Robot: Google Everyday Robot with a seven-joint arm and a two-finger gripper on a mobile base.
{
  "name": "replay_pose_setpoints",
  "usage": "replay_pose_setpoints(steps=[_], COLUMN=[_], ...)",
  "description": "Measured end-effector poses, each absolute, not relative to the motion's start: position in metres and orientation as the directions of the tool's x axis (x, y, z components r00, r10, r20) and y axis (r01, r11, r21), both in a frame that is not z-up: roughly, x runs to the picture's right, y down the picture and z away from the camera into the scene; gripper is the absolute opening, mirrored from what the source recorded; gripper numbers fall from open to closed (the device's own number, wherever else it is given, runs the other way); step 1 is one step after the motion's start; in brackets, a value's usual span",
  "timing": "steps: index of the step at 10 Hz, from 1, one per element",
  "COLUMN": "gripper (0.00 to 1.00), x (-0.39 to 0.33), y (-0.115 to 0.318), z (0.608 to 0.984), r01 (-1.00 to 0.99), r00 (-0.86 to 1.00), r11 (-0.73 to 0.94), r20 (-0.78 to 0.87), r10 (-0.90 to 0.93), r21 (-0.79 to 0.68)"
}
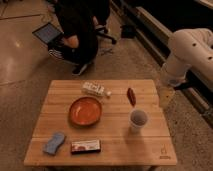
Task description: Place the ceramic cup in the ceramic bowl
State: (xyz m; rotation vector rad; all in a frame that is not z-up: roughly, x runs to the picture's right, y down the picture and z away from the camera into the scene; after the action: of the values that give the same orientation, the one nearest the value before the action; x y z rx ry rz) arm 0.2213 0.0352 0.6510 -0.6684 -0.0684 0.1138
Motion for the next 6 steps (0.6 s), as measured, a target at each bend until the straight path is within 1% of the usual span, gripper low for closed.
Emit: replay_pose_setpoints(steps=[4,6], gripper=[0.80,0.80], x=[0.207,0.199], y=[0.054,0.065], z=[0.678,0.698], r01=[-0.063,-0.046], r00=[0.991,0.991], r11=[0.789,0.791], r20=[0.054,0.069], r10=[0.122,0.111], r21=[-0.611,-0.610])
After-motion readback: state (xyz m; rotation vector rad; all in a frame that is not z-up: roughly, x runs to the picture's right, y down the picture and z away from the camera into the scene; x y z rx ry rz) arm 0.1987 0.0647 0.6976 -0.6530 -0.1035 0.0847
